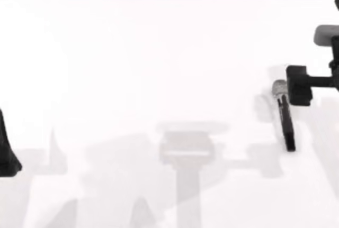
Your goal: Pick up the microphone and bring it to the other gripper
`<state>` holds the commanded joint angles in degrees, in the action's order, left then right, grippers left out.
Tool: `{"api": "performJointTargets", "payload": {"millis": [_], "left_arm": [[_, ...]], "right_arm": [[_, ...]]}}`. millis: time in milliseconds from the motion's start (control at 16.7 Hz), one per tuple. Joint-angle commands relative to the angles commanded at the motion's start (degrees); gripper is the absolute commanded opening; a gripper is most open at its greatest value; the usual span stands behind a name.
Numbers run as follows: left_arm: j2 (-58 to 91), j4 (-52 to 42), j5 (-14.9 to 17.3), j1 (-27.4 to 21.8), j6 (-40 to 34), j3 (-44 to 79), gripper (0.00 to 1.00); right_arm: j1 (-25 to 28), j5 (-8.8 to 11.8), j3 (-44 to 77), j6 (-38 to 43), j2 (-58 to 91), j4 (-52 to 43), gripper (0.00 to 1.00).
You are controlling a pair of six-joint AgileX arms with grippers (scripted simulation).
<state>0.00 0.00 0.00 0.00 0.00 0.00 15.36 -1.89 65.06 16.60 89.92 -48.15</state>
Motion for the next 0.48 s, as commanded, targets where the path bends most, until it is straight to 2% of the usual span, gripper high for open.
{"api": "performJointTargets", "payload": {"millis": [240, 480], "left_arm": [[0.0, 0.0, 0.0, 0.0, 0.0, 0.0, 1.0], [0.0, 0.0, 0.0, 0.0, 0.0, 0.0, 1.0]], "right_arm": [[2.52, -0.21, 11.12, 2.73, 13.26, -7.22, 1.0], [3.61, -0.29, 16.22, 3.92, 19.22, -10.1, 1.0]]}}
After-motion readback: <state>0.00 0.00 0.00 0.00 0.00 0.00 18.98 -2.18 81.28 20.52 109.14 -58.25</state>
